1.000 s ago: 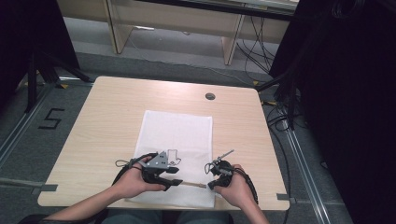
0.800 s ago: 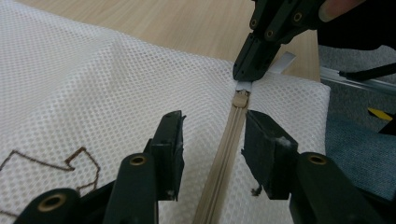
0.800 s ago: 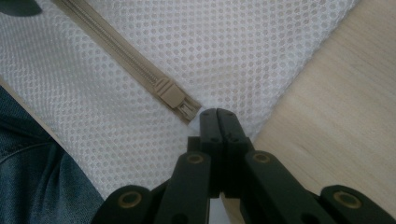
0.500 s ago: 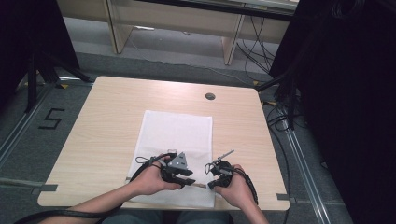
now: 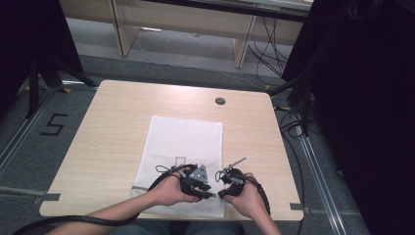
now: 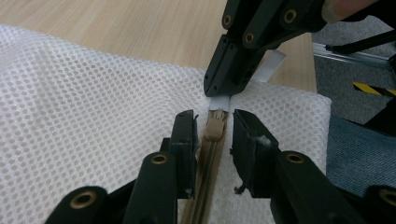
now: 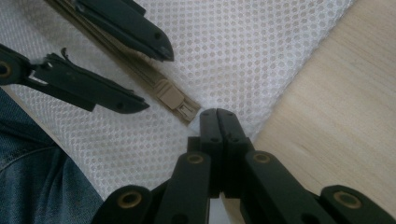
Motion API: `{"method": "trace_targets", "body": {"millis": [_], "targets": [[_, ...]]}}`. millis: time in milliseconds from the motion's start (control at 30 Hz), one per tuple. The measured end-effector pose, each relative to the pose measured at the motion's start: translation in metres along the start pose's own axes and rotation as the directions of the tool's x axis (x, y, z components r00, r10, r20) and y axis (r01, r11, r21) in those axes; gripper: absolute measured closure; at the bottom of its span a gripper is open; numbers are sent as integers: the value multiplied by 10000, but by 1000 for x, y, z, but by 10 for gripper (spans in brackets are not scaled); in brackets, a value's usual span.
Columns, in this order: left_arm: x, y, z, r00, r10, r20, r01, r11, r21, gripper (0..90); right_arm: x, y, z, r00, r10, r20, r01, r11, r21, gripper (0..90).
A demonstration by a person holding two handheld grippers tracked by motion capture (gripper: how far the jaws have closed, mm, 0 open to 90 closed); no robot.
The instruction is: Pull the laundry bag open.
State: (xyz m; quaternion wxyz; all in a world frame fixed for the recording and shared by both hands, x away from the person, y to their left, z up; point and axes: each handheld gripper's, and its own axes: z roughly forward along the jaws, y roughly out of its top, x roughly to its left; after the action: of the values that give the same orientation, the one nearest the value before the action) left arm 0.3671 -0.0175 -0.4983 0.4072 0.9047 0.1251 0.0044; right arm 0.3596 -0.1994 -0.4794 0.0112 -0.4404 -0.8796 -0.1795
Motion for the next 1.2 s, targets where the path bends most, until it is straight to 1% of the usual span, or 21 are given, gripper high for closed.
{"method": "trace_targets", "body": {"millis": [33,100,167,200,233,267,300,333,367,400,533,633,667,700,767,867,967,1033,1067,1100,1200], "targets": [[0,1,1,10000,-99,4,99,9999,25,695,-1,0,1,9998,-190,17,191,9998,-109,900],[1,0,3,10000,31,35,-31,10000,30,697,-1,0,1,9998,-186,16,186,9998,-109,900],[1,0,6,9998,-151,129,150,9999,75,698,-1,0,1,9997,-229,43,229,9997,-98,900],[1,0,6,9997,-181,146,180,9998,45,700,2,0,0,10000,32,24,-32,10000,40,900],[2,-1,7,9997,-208,137,207,9998,70,701,0,0,0,9998,-204,82,204,9998,-41,900],[1,-1,8,9993,-313,205,313,9995,15,704,0,0,0,9997,-206,92,206,9998,-44,900],[1,-1,9,9994,-275,193,273,9996,89,706,1,0,0,10000,30,9,-30,10000,51,900],[1,-1,10,9998,-51,171,48,9999,160,706,0,0,0,10000,-19,-2,19,10000,16,900],[0,-1,11,9999,22,126,-24,9999,155,708,-1,0,1,9998,-214,12,214,9997,-120,900],[-1,-2,12,9999,-101,118,99,9997,211,714,-2,0,1,9998,-184,-8,184,9998,-105,900],[-3,-1,13,10000,39,37,-40,9996,268,732,-2,0,1,9998,-201,-10,201,9997,-121,900],[-4,-1,13,9999,148,-42,-146,9994,326,752,-1,0,1,9998,-221,11,221,9997,-73,900],[-4,0,13,9993,371,-65,-369,9987,338,760,0,0,0,10000,-46,0,46,10000,17,900],[-4,0,13,9993,375,-65,-372,9986,386,768,-1,0,1,9998,-216,12,216,9997,-75,900],[-5,1,13,9990,449,-85,-445,9980,450,772,-1,0,1,9998,-185,6,186,9998,-98,900],[-3,3,12,9993,377,-52,-375,9988,324,752,-2,0,1,9998,-208,-40,208,9997,-131,900],[-2,4,13,9982,599,-14,-598,9975,370,731,-2,0,1,9998,-194,-55,193,9997,-122,900],[-2,4,13,9992,396,-80,-394,9989,269,712,-2,0,0,10000,-68,-72,67,9999,-104,900],[-2,4,13,9991,413,-52,-411,9987,301,712,-3,0,1,9999,-144,-77,143,9998,-128,900],[-2,4,13,9991,423,-27,-422,9986,332,712,-3,0,1,10000,-44,-76,44,10000,-69,900],[-2,5,15,9973,735,38,-736,9962,470,727,-3,-1,1,9999,-22,-108,20,9999,-158,900]]}}
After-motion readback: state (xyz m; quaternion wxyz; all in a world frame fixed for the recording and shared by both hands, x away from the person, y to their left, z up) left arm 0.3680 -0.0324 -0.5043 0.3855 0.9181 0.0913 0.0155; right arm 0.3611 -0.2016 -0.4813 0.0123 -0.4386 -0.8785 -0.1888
